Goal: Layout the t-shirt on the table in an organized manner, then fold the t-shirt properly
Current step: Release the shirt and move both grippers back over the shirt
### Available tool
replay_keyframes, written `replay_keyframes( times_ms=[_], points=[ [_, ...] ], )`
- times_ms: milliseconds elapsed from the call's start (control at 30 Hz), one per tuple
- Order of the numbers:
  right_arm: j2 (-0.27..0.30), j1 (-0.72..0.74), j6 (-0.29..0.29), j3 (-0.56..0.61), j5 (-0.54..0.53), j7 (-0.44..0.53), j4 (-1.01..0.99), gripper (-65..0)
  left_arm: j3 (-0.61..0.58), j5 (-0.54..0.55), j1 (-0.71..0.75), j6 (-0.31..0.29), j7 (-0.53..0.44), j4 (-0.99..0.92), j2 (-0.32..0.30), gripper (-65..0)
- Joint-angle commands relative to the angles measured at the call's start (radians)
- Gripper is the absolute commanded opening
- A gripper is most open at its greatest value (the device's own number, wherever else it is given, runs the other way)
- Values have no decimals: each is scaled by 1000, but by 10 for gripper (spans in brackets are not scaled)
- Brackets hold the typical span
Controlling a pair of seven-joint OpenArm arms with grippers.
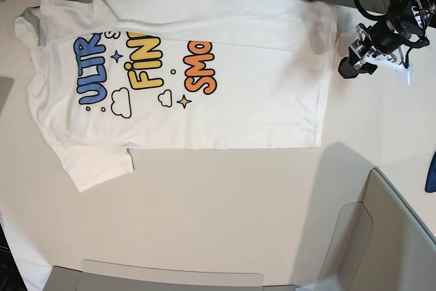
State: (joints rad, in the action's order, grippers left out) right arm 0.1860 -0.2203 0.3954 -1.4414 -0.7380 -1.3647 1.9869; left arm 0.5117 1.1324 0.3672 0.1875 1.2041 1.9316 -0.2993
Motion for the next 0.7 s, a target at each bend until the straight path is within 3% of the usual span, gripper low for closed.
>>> replay_keyframes(
  times_ms=[0, 667],
  points=[
    [19, 9, -2, -8, -10, 17, 16, -406, 8, 15, -6, -1, -3, 18, -13, -386],
    [11, 57, -10, -11, -4, 20, 44, -406, 8, 13, -3, -3, -5, 18, -7, -386]
  ],
)
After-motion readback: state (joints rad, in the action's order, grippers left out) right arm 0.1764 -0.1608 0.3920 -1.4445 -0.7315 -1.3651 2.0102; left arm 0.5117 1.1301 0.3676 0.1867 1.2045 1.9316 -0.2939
